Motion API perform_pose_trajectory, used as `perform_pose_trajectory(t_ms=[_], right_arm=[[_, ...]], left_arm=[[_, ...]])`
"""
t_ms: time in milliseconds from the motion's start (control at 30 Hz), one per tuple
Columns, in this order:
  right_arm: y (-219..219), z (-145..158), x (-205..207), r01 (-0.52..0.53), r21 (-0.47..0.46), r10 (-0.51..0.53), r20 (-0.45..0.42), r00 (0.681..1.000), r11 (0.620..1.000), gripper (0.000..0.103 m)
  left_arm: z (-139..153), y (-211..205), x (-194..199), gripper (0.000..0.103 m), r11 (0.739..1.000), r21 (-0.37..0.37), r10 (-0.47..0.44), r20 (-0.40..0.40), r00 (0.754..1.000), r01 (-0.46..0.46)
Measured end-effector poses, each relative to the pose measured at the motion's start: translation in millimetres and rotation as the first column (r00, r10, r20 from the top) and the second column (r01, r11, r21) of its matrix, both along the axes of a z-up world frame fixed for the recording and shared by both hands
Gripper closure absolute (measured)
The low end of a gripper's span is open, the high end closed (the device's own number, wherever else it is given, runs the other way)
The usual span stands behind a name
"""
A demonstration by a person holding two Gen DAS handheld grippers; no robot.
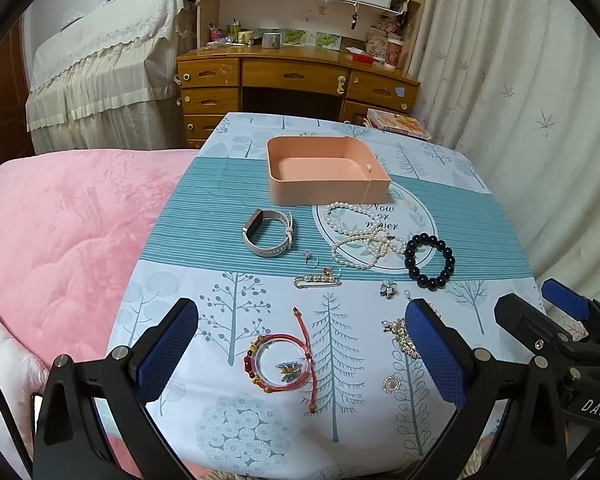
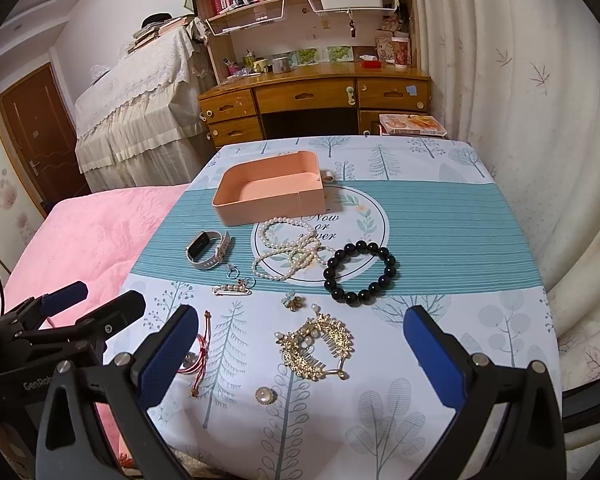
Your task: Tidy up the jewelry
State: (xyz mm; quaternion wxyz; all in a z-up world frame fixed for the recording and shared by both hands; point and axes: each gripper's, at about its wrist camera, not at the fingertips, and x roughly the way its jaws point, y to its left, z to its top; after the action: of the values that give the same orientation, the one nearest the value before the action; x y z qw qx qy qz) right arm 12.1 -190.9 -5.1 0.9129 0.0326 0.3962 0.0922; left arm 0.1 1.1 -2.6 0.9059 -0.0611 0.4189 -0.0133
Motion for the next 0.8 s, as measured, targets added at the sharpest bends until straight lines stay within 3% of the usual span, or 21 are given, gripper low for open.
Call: perform_pose_trajectory(t_ms=[800], right_arm=[[-4.5, -2.2, -1.2, -0.003, 0.008, 0.003, -0.006, 1.000, 1.000, 0.000]], left_arm=[[2.5, 1.0, -6.7, 0.001, 0.999, 0.032, 0.030, 0.022, 0.999, -0.031]])
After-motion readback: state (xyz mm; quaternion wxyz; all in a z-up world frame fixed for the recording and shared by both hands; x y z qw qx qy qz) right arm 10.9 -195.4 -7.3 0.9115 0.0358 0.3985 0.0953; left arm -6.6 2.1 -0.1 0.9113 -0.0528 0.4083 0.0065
